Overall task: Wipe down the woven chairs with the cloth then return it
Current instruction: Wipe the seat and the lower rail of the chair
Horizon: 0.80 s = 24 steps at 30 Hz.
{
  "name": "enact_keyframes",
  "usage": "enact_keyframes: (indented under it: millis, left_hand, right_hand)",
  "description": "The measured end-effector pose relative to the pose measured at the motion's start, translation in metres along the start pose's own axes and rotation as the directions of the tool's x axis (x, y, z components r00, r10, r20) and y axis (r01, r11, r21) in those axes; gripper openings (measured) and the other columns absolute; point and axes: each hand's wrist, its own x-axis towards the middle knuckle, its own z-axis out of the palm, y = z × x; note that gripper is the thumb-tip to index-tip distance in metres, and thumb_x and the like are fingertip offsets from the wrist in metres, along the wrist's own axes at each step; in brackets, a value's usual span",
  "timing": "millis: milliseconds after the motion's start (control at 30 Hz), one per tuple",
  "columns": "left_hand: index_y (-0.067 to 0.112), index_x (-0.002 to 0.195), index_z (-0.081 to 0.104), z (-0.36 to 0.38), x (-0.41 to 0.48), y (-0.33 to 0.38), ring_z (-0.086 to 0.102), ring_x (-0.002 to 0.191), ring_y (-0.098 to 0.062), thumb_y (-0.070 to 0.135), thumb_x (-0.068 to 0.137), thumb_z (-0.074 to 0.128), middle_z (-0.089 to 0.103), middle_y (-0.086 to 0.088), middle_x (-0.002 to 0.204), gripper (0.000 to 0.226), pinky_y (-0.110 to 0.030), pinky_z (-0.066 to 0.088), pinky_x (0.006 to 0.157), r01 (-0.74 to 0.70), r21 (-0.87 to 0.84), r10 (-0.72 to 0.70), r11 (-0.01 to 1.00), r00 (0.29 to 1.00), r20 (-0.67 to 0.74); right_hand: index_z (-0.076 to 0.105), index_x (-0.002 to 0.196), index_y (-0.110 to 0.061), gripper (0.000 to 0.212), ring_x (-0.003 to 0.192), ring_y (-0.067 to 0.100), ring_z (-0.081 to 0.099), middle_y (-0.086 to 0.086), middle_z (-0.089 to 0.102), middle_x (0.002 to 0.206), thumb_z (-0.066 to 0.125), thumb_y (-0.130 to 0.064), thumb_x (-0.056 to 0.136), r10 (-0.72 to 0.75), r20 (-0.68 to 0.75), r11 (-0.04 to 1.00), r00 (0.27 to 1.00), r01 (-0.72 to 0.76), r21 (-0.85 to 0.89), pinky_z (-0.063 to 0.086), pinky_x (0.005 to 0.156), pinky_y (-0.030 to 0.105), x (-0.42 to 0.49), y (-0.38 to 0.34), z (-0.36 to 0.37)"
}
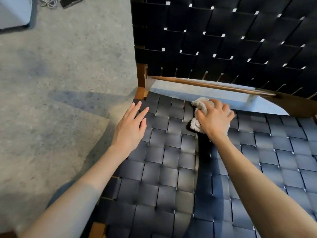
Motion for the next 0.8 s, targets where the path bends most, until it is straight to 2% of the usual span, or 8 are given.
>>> enact_keyframes:
  millis: [100, 267, 333, 400, 500, 567, 733, 800]
  left_hand:
    - [0.025, 0.144, 0.039, 0.002, 0.0, 0.0, 0.013, 0.146, -0.015, 0.028, 0.101, 0.036, 0.022, 0.002, 0.157, 0.044, -0.035, 0.029, 0.111, 0.0, -0.006, 0.0, 1.0, 0.999, -0.033]
    - [0.018, 0.145, 0.038, 0.004, -0.006, 0.002, 0.015, 0.146, -0.016, 0.026, 0.101, 0.034, 0.022, -0.001, 0.157, 0.044, -0.035, 0.028, 0.112, 0.003, 0.049, 0.002, 0.999, 0.996, -0.093]
    - [0.016, 0.147, 0.032, 0.006, -0.013, 0.004, 0.01, 0.147, -0.019, 0.025, 0.102, 0.031, 0.016, -0.002, 0.159, 0.046, -0.036, 0.022, 0.114, 0.027, 0.084, -0.018, 0.996, 0.994, -0.106]
    - [0.013, 0.149, 0.023, 0.01, -0.022, 0.006, 0.004, 0.147, -0.019, 0.027, 0.102, 0.027, 0.009, -0.004, 0.16, 0.05, -0.034, 0.009, 0.117, 0.034, 0.124, -0.022, 0.992, 0.996, -0.092]
    - [0.016, 0.151, 0.017, 0.014, -0.035, 0.01, -0.003, 0.147, -0.019, 0.032, 0.102, 0.024, 0.002, -0.005, 0.16, 0.052, -0.03, -0.006, 0.116, -0.003, 0.171, 0.015, 0.985, 0.997, -0.073]
    - [0.021, 0.151, 0.016, 0.014, -0.044, 0.013, -0.006, 0.147, -0.019, 0.033, 0.102, 0.023, 0.0, -0.005, 0.16, 0.051, -0.029, -0.01, 0.113, -0.049, 0.181, 0.058, 0.982, 0.997, -0.042]
    - [0.025, 0.152, 0.015, 0.012, -0.068, 0.023, -0.007, 0.147, -0.019, 0.036, 0.102, 0.02, -0.002, -0.003, 0.16, 0.051, -0.033, -0.008, 0.116, -0.083, 0.198, 0.08, 0.977, 0.997, 0.021]
    - [0.026, 0.152, 0.013, 0.01, -0.082, 0.022, -0.008, 0.147, -0.02, 0.038, 0.102, 0.019, -0.004, -0.003, 0.16, 0.052, -0.035, -0.005, 0.117, -0.091, 0.217, 0.088, 0.972, 0.996, 0.022]
  right_hand:
    - [0.053, 0.132, -0.024, 0.045, 0.127, 0.031, 0.034, 0.001, 0.045, 0.141, 0.048, -0.042, 0.091, 0.023, -0.019, 0.989, 1.0, -0.02, 0.148, 0.027, 0.102, 0.043, -0.005, -0.015, 0.001]
    - [0.047, 0.138, -0.025, 0.047, 0.13, 0.025, 0.033, 0.0, 0.045, 0.142, 0.043, -0.041, 0.094, -0.224, 0.036, 0.919, 0.974, 0.198, 0.341, 0.026, 0.104, 0.042, -0.014, -0.106, 0.013]
    - [0.047, 0.137, -0.029, 0.046, 0.132, 0.025, 0.029, -0.002, 0.043, 0.144, 0.043, -0.044, 0.093, -0.285, 0.043, 0.899, 0.957, 0.252, 0.359, 0.022, 0.106, 0.044, -0.017, -0.131, 0.017]
    - [0.051, 0.133, -0.031, 0.045, 0.131, 0.026, 0.03, -0.002, 0.043, 0.143, 0.043, -0.046, 0.091, -0.307, 0.035, 0.912, 0.951, 0.283, 0.297, 0.024, 0.104, 0.045, -0.019, -0.132, 0.02]
    - [0.056, 0.126, -0.029, 0.041, 0.126, 0.028, 0.035, -0.001, 0.047, 0.138, 0.048, -0.044, 0.088, -0.274, 0.007, 0.941, 0.962, 0.266, 0.208, 0.029, 0.099, 0.047, -0.021, -0.098, 0.015]
    - [0.059, 0.124, -0.026, 0.039, 0.123, 0.031, 0.037, 0.002, 0.049, 0.136, 0.049, -0.038, 0.088, -0.213, 0.002, 0.967, 0.977, 0.211, 0.145, 0.031, 0.097, 0.048, -0.029, -0.06, 0.008]
    - [0.056, 0.129, -0.019, 0.044, 0.121, 0.035, 0.037, 0.005, 0.049, 0.137, 0.047, -0.033, 0.088, 0.097, -0.063, 0.995, 0.993, -0.095, 0.038, 0.032, 0.097, 0.045, -0.066, 0.037, -0.011]
    - [0.057, 0.128, -0.02, 0.046, 0.118, 0.036, 0.039, 0.006, 0.051, 0.136, 0.045, -0.035, 0.086, 0.117, -0.082, 0.992, 0.99, -0.112, 0.056, 0.034, 0.093, 0.044, -0.08, 0.044, -0.013]
